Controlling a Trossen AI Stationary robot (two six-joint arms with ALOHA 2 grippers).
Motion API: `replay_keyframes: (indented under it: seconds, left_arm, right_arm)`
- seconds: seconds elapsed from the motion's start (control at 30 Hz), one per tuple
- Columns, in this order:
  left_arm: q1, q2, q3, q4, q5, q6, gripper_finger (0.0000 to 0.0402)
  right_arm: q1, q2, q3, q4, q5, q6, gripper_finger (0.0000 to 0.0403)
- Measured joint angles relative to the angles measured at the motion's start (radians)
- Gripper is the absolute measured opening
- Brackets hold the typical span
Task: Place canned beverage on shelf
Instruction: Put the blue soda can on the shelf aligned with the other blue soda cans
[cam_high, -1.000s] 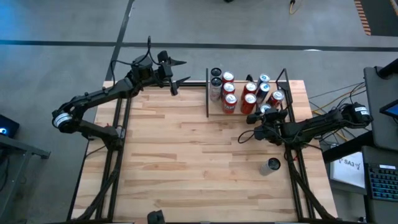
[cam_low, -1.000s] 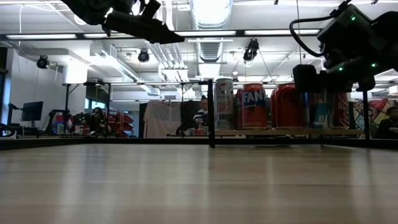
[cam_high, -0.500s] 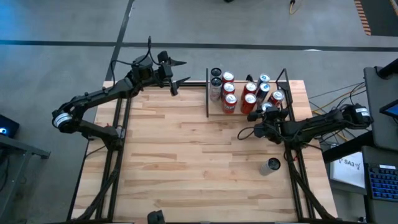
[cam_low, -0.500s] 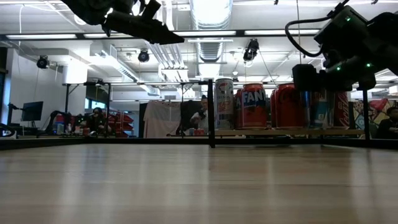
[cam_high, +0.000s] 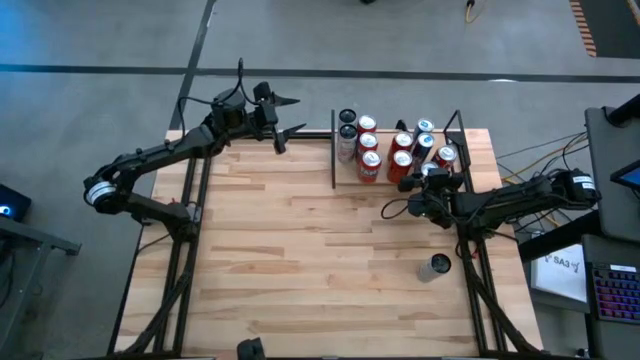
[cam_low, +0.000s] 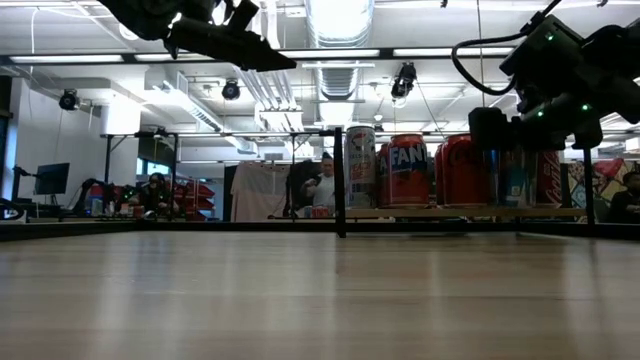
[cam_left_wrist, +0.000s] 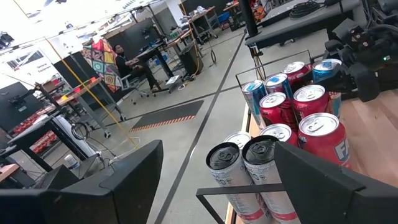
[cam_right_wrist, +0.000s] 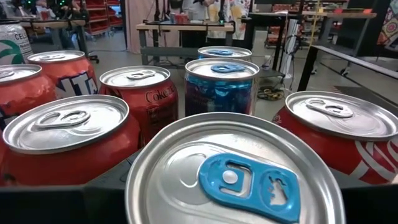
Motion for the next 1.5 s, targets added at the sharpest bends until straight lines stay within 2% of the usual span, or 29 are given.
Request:
replay_keyframes:
  seconds: [1.5]
  left_arm:
    - [0.000, 0.000, 0.000, -0.006, 0.000, 0.000, 0.0292]
  right_arm:
    - [-0.081, -0.027, 0.033, 0.000, -0.058, -0.024, 0.0212]
